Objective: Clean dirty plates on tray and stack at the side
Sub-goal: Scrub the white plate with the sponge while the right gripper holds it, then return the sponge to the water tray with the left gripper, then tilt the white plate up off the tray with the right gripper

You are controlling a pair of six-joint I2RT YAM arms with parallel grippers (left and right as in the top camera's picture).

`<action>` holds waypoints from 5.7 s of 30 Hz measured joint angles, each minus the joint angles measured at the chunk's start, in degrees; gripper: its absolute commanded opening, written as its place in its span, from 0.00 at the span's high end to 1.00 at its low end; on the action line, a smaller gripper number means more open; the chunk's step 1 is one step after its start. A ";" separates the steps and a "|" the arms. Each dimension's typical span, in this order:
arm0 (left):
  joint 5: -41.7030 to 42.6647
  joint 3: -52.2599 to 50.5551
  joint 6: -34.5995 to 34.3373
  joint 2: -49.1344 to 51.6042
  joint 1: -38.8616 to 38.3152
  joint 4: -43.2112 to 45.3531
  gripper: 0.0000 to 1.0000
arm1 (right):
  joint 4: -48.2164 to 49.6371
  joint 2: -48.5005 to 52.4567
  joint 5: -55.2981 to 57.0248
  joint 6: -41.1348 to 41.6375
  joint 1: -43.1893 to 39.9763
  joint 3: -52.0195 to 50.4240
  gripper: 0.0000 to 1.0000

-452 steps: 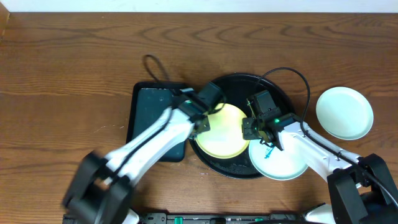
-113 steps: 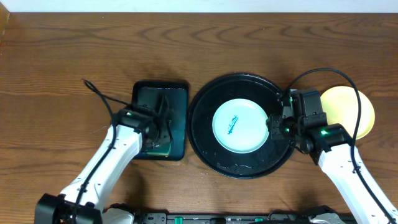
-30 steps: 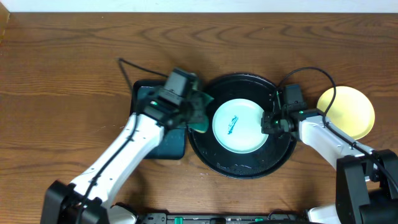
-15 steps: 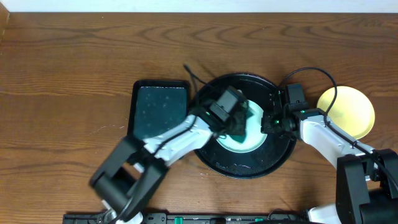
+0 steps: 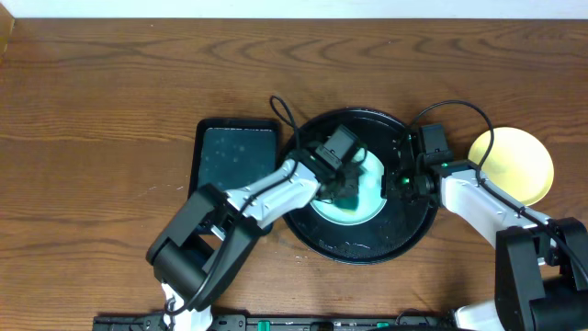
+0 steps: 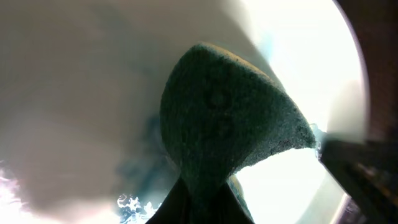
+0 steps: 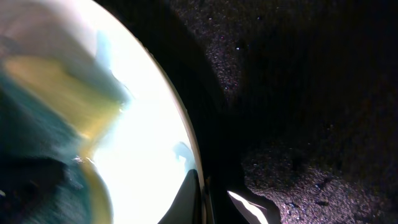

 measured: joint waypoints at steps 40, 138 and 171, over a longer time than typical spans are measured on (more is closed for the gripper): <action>-2.86 3.15 -2.62 2.23 -3.17 0.22 0.92 | -1.22 0.00 1.42 -0.61 1.09 0.42 0.99; 2.12 -1.16 27.85 -25.77 36.48 -38.29 0.17 | -6.71 -31.93 73.50 -25.20 49.09 -0.22 0.99; 2.12 -1.14 27.82 -25.77 36.50 -38.29 0.17 | -5.79 -31.93 73.70 -27.34 49.09 -0.24 0.99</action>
